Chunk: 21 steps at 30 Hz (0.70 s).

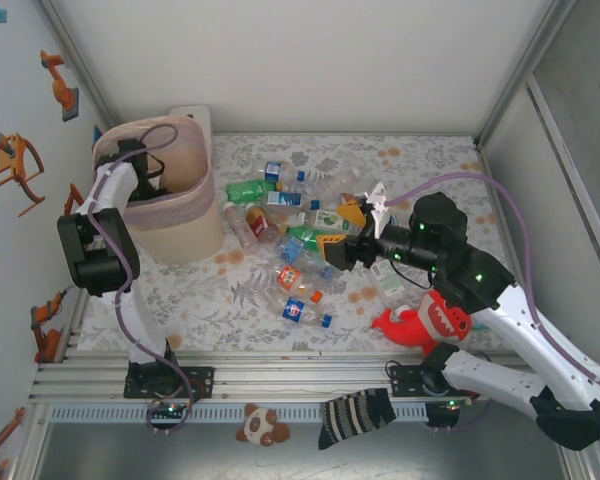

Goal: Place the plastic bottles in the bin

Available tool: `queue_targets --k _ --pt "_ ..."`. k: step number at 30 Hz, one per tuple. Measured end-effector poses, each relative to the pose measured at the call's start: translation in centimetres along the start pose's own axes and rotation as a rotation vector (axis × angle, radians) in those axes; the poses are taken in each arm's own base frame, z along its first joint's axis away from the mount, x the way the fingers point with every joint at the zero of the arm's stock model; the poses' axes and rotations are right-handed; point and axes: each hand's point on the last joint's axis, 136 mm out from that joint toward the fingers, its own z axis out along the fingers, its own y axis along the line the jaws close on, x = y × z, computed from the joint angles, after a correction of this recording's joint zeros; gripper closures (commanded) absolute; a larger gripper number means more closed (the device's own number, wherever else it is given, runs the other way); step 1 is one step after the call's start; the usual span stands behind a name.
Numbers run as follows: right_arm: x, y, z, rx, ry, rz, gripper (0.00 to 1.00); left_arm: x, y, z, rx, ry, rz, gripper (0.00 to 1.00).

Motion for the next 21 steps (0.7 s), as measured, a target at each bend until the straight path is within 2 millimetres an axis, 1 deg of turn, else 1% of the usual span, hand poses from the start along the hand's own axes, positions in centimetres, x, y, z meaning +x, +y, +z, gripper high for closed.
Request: queue_targets --k 3,6,14,18,21 --pt "0.4 -0.6 0.0 0.032 0.014 0.006 0.2 -0.1 -0.1 -0.9 0.006 -0.019 0.0 0.29" --pt "1.1 -1.5 -0.1 0.084 0.042 0.019 0.2 -0.3 -0.3 -2.2 0.017 -0.048 -0.001 0.29" --pt "3.2 -5.3 -1.0 0.314 0.125 0.065 0.2 -0.7 -0.8 -6.5 0.048 -0.146 0.001 0.29" --pt "4.8 -7.1 -1.5 0.42 0.187 0.093 0.2 -0.8 -1.1 -8.5 0.066 -0.195 0.0 0.29" --pt "6.4 -8.3 -1.4 0.475 0.259 0.115 0.21 -0.8 -1.3 -9.8 0.077 -0.226 0.002 0.29"
